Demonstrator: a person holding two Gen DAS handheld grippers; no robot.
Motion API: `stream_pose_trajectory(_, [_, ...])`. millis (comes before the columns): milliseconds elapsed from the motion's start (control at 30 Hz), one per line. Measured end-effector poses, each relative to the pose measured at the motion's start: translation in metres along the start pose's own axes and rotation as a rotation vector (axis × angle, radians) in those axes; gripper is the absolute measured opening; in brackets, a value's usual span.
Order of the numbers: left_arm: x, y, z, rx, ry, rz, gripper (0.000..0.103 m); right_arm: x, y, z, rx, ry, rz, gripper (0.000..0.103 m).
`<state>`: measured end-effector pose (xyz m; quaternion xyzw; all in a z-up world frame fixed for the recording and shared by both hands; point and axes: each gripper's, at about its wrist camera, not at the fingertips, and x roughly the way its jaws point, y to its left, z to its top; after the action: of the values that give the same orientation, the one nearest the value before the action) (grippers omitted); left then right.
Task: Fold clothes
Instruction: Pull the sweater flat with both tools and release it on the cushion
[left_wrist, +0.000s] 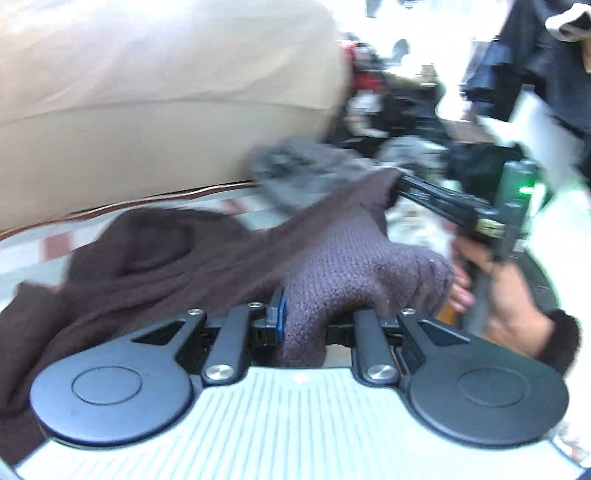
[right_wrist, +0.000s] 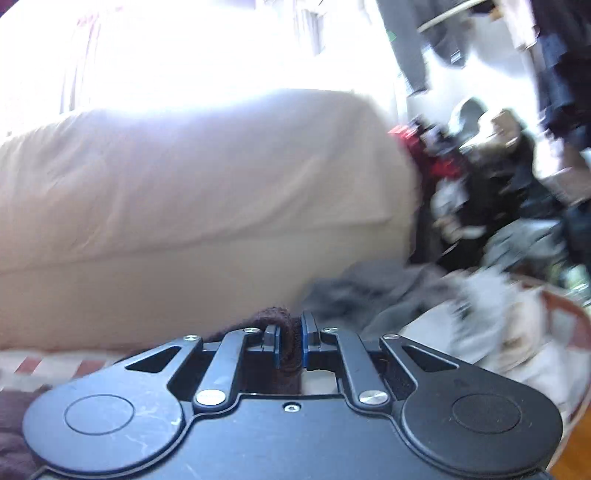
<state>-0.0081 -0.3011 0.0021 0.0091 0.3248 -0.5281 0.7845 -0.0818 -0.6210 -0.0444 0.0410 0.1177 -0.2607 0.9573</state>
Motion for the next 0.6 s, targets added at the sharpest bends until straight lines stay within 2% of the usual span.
stream_pose_trajectory(67, [0.008, -0.012, 0.008, -0.006, 0.031, -0.058, 0.017, -0.008, -0.021, 0.008, -0.004, -0.046, -0.073, 0.010])
stream_pose_trajectory(100, [0.015, -0.016, 0.009, -0.021, 0.059, -0.079, 0.018, -0.006, -0.034, 0.006, 0.003, -0.033, -0.099, 0.010])
stream_pose_trajectory(167, [0.038, -0.013, 0.002, -0.064, 0.144, -0.099, 0.019, 0.013, -0.060, -0.009, -0.005, 0.072, -0.136, 0.013])
stream_pose_trajectory(200, [0.053, -0.009, -0.004, -0.089, 0.195, -0.103, 0.021, 0.023, -0.073, -0.017, -0.009, 0.125, -0.155, 0.027])
stream_pose_trajectory(233, [0.067, -0.004, -0.011, -0.117, 0.250, -0.099, 0.022, 0.036, -0.086, -0.028, -0.013, 0.218, -0.167, 0.029])
stream_pose_trajectory(300, [0.093, 0.010, -0.036, -0.182, 0.368, -0.051, 0.022, 0.062, -0.106, -0.066, 0.025, 0.509, -0.185, 0.031])
stream_pose_trajectory(333, [0.096, 0.017, -0.049, -0.202, 0.392, -0.018, 0.022, 0.067, -0.115, -0.084, 0.062, 0.614, -0.198, 0.031])
stream_pose_trajectory(400, [0.094, 0.028, -0.068, -0.216, 0.409, 0.029, 0.022, 0.054, -0.128, -0.111, 0.154, 0.666, -0.186, 0.036])
stream_pose_trajectory(500, [0.076, 0.043, -0.080, -0.232, 0.382, 0.068, 0.022, 0.026, -0.140, -0.134, 0.286, 0.726, -0.137, 0.036])
stream_pose_trajectory(600, [0.062, 0.054, -0.082, -0.242, 0.342, 0.097, 0.022, -0.009, -0.147, -0.146, 0.466, 0.736, 0.012, 0.037])
